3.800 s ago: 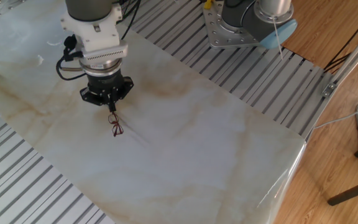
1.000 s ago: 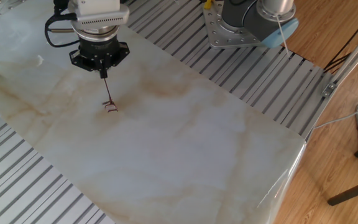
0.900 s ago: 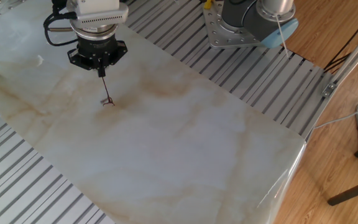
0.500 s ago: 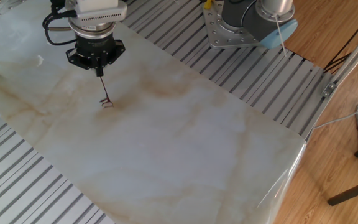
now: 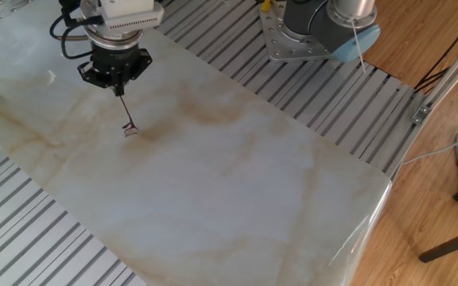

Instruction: Unfold the leg of the glasses (with one hand)

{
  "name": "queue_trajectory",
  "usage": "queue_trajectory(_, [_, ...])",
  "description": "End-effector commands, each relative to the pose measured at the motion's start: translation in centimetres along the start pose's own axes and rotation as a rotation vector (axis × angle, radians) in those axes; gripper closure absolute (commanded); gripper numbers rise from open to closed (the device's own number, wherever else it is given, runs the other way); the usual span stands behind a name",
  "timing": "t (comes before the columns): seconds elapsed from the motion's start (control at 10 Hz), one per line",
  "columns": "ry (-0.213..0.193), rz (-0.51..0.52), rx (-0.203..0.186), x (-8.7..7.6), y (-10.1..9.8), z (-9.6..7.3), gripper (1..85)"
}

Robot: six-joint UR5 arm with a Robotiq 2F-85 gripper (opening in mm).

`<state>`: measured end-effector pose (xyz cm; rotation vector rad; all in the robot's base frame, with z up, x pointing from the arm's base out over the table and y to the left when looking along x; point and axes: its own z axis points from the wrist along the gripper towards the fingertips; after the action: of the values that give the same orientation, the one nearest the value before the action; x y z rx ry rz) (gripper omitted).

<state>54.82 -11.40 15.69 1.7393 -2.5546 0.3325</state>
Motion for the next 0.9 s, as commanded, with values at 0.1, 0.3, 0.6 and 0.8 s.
queue_trajectory(0.1, [-0.017,-0.070,0.003,-0.9,-0.1,0.6,84.3])
queue_trajectory(0.3, [-0.008,-0.108,0.022,-1.0,-0.5,0.7,84.3])
queue_trajectory(0.6, [0.028,-0.206,0.085,-0.5,-2.1,0.7,84.3])
queue_trajectory(0.8, [0.017,-0.212,0.079,-0.7,-1.9,0.8,84.3])
